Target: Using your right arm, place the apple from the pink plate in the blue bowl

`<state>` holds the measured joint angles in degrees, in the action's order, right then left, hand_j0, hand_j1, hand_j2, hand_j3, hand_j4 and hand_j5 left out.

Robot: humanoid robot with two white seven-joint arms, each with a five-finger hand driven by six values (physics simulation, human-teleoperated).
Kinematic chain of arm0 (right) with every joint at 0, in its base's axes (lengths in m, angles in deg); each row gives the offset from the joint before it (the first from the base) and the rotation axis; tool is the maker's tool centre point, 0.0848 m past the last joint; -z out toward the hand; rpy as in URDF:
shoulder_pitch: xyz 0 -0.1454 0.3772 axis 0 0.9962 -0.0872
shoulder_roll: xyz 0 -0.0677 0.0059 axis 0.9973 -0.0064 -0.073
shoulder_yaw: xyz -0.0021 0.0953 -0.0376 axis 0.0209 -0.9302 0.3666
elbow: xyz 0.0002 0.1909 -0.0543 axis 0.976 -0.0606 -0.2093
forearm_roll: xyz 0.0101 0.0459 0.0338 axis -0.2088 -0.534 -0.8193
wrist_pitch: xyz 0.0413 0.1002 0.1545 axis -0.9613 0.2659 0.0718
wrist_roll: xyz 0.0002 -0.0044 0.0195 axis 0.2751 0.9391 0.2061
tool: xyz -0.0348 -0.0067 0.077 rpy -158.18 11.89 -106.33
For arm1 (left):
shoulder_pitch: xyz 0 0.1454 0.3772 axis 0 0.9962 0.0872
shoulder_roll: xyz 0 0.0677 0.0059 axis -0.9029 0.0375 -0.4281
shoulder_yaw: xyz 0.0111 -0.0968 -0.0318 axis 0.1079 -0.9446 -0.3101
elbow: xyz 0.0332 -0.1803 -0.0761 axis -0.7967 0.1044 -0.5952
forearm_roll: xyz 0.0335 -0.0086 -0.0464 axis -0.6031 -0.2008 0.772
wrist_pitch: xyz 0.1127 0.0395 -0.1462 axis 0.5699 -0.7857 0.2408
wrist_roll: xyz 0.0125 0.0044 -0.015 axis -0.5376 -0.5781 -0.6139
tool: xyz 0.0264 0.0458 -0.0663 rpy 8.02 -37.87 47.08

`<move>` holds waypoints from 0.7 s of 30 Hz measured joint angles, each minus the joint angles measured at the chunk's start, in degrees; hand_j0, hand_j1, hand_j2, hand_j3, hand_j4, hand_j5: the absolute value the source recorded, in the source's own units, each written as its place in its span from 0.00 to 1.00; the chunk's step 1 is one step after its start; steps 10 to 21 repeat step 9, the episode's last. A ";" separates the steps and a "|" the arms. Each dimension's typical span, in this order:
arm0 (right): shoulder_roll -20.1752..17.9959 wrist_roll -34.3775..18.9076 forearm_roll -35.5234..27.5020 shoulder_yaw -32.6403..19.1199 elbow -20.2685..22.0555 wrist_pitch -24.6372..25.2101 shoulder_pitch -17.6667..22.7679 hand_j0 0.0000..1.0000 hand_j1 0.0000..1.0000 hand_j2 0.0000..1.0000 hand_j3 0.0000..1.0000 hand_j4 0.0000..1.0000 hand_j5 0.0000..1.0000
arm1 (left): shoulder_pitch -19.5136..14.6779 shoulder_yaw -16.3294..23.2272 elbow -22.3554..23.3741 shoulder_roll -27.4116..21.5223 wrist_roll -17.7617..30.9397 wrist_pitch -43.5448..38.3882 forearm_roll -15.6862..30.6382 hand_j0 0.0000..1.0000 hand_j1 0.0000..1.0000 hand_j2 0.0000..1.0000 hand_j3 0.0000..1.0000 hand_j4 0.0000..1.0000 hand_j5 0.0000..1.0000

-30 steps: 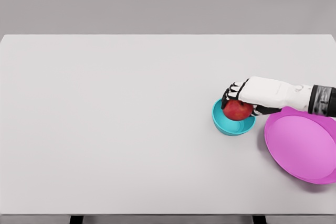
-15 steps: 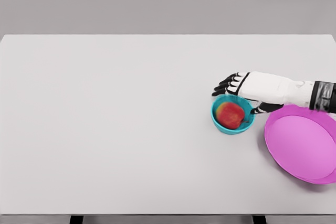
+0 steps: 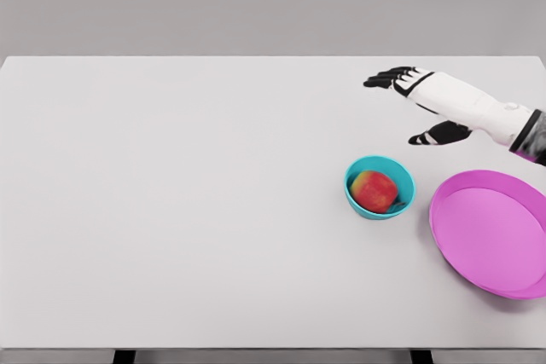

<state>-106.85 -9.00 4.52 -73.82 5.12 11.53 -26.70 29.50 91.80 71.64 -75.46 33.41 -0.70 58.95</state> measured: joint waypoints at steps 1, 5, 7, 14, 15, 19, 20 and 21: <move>0.30 0.00 0.13 -0.72 -0.76 -0.01 0.18 1.00 1.00 1.00 1.00 1.00 1.00 | 0.09 0.00 0.00 0.00 0.00 0.00 0.00 1.00 1.00 1.00 1.00 1.00 1.00; -0.91 0.00 0.43 -2.67 -3.67 -0.01 0.70 1.00 1.00 1.00 1.00 1.00 1.00 | 0.09 0.00 0.00 0.00 -0.01 0.00 0.00 1.00 1.00 1.00 1.00 1.00 1.00; -1.48 0.00 0.48 -3.22 -4.42 -0.01 1.05 1.00 1.00 1.00 1.00 1.00 1.00 | 0.09 0.01 0.00 0.00 0.00 0.00 0.00 1.00 1.00 1.00 1.00 1.00 1.00; -1.85 0.00 0.50 -3.50 -4.83 -0.01 1.32 1.00 1.00 1.00 1.00 1.00 1.00 | 0.09 0.03 0.00 0.00 -0.03 0.00 0.00 1.00 1.00 1.00 1.00 1.00 1.00; -1.85 0.00 0.50 -3.50 -4.83 -0.01 1.32 1.00 1.00 1.00 1.00 1.00 1.00 | 0.09 0.03 0.00 0.00 -0.03 0.00 0.00 1.00 1.00 1.00 1.00 1.00 1.00; -1.85 0.00 0.50 -3.50 -4.83 -0.01 1.32 1.00 1.00 1.00 1.00 1.00 1.00 | 0.09 0.03 0.00 0.00 -0.03 0.00 0.00 1.00 1.00 1.00 1.00 1.00 1.00; -1.85 0.00 0.50 -3.50 -4.83 -0.01 1.32 1.00 1.00 1.00 1.00 1.00 1.00 | 0.09 0.03 0.00 0.00 -0.03 0.00 0.00 1.00 1.00 1.00 1.00 1.00 1.00; -1.85 0.00 0.50 -3.50 -4.83 -0.01 1.32 1.00 1.00 1.00 1.00 1.00 1.00 | 0.09 0.03 0.00 0.00 -0.03 0.00 0.00 1.00 1.00 1.00 1.00 1.00 1.00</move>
